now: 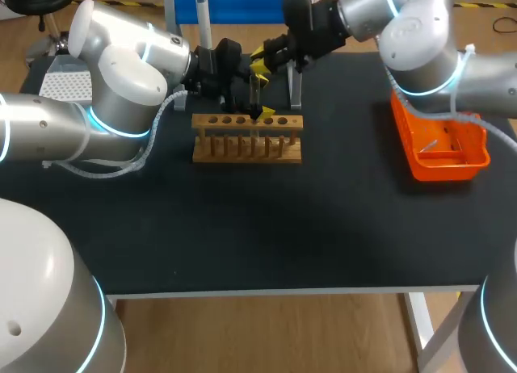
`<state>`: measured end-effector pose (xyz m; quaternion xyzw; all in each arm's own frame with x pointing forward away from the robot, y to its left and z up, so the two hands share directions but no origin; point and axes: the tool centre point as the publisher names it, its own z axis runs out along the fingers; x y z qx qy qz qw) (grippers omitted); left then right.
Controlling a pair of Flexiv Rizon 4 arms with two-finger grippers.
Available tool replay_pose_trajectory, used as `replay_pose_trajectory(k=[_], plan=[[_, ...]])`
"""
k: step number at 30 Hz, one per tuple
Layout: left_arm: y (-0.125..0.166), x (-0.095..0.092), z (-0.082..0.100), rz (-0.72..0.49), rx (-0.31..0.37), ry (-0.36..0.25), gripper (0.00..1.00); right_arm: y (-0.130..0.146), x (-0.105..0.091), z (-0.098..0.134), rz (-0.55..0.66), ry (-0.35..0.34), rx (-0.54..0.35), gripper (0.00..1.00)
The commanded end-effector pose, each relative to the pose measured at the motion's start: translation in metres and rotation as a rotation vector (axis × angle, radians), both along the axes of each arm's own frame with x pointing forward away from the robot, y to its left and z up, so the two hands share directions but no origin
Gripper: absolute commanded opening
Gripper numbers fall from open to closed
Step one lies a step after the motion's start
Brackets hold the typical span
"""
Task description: Invert the test tube, pick up the pipette, mount the tip to pipette, aspirate from beaker and dispense into the tube, eject the tip, return the pipette, and cap with the stopper.
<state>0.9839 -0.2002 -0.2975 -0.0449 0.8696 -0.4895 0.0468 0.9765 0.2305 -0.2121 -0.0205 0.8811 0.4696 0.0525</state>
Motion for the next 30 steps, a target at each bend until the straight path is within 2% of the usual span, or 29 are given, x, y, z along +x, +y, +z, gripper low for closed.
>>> replay_pose_trajectory(k=[1, 30], plan=[[0.000, 0.000, 0.000, -0.001, 0.001, 0.001, 1.00, 0.002, 0.002, -0.002, 0.007, 0.006, -0.004, 0.00], [0.000, 0.000, 0.000, -0.001, 0.001, 0.001, 1.00, 0.007, -0.003, -0.015, 0.029, 0.032, -0.019, 0.00]])
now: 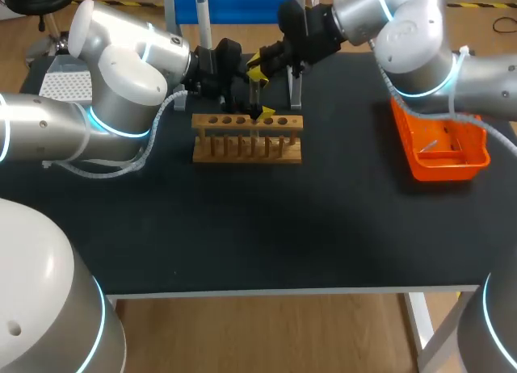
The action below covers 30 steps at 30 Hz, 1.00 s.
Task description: Invert the test tube, pick up the pipette, mount the tip to pipette, aspirate from beaker and dispense into the tube, eject the tip, return the pipette, and cap with the stopper.
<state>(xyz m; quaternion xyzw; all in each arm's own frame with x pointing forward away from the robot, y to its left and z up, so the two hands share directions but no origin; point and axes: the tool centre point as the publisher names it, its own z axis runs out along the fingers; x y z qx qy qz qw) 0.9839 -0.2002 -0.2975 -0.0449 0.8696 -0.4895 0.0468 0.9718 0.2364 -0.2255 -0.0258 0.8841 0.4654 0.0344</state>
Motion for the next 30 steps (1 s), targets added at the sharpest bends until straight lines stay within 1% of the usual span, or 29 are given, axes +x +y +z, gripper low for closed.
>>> replay_pose_trajectory(k=[1, 6, 20, 30], plan=[[0.0002, 0.0004, 0.0001, -0.001, 0.001, 0.001, 1.00, 0.0010, 0.0012, -0.0023, 0.003, 0.005, -0.008, 0.00], [0.0002, 0.0004, 0.0001, -0.001, 0.001, 0.001, 1.00, 0.0011, 0.0008, -0.0025, 0.003, 0.005, -0.006, 0.00], [0.0002, 0.0004, 0.0001, -0.001, 0.001, 0.001, 1.00, -0.0006, 0.0029, 0.0063, -0.002, -0.013, 0.005, 0.00], [0.0002, 0.0004, 0.0001, -0.001, 0.001, 0.001, 1.00, -0.0001, 0.0023, 0.0063, 0.002, -0.013, 0.004, 0.00]])
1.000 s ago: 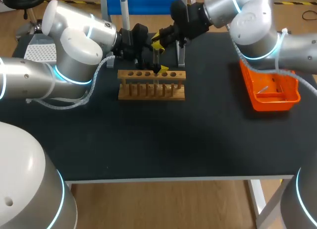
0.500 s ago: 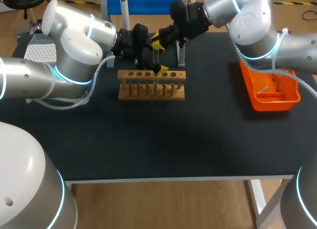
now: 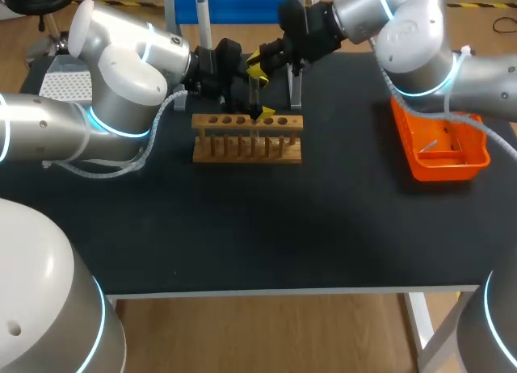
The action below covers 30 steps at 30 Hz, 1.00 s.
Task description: Invert the test tube, pick up the pipette, mount the tip to pipette, aspirate from beaker and dispense into the tube, eject the tip, return the pipette, and cap with the stopper.
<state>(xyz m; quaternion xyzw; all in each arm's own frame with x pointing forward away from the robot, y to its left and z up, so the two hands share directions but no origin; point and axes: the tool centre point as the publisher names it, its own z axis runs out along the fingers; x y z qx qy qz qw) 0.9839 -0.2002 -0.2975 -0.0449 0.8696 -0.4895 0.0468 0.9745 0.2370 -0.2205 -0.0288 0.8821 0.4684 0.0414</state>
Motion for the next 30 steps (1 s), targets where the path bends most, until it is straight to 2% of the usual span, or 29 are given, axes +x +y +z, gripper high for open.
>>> replay_pose_trajectory(k=[1, 30], plan=[[0.000, 0.000, 0.000, -0.001, 0.001, 0.001, 1.00, 0.000, 0.000, 0.001, 0.003, 0.002, -0.004, 0.00], [0.000, 0.000, 0.000, -0.001, 0.001, 0.001, 1.00, 0.002, -0.003, -0.008, 0.004, 0.010, -0.015, 0.00]])
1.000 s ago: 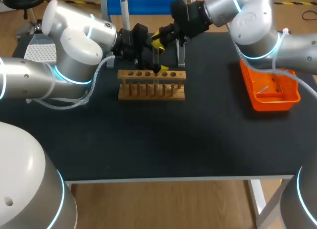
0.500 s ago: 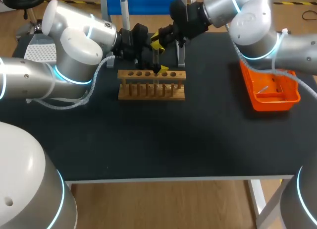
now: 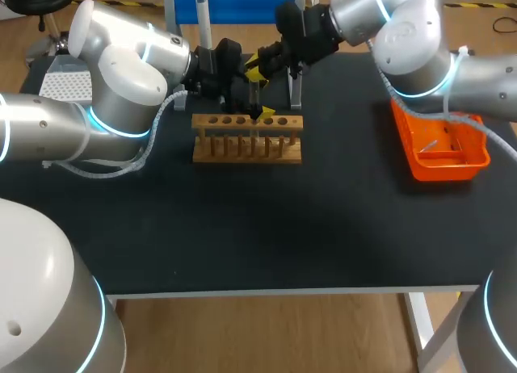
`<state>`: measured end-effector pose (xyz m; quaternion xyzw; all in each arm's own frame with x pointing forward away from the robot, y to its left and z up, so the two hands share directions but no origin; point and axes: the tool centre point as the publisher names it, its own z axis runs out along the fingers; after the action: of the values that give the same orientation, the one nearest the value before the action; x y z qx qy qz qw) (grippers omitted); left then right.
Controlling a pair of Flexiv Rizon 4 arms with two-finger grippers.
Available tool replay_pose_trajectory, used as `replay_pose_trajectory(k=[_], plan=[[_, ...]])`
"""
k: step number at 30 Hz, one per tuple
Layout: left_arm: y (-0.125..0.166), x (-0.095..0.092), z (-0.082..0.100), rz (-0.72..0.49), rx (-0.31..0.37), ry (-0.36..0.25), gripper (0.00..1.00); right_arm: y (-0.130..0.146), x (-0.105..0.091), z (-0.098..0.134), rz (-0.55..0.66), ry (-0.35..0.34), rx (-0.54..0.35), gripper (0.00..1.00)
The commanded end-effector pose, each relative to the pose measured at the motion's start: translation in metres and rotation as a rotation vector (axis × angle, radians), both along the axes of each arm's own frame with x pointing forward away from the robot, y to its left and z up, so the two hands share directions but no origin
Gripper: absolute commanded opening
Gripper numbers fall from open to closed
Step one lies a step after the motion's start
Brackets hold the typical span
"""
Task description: Invert the test tube, pick up the pipette, mount the tip to pipette, aspirate from beaker and dispense into the tube, eject the tip, return the pipette, and cap with the stopper.
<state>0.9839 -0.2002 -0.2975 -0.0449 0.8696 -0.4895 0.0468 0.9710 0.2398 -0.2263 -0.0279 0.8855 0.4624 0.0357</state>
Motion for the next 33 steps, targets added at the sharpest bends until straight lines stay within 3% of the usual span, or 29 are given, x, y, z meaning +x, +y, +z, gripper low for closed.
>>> replay_pose_trajectory(k=[1, 14, 33], plan=[[0.0002, 0.0005, 0.0001, -0.001, 0.001, 0.001, 1.00, -0.0008, 0.0007, -0.0009, 0.000, -0.002, 0.001, 0.00], [0.0002, 0.0005, 0.0001, -0.001, 0.001, 0.001, 1.00, -0.0019, 0.0022, 0.0084, -0.005, -0.019, 0.024, 0.00], [0.0002, 0.0005, 0.0001, -0.001, 0.001, 0.001, 1.00, -0.0012, -0.0036, -0.0015, -0.001, 0.001, 0.013, 0.00]])
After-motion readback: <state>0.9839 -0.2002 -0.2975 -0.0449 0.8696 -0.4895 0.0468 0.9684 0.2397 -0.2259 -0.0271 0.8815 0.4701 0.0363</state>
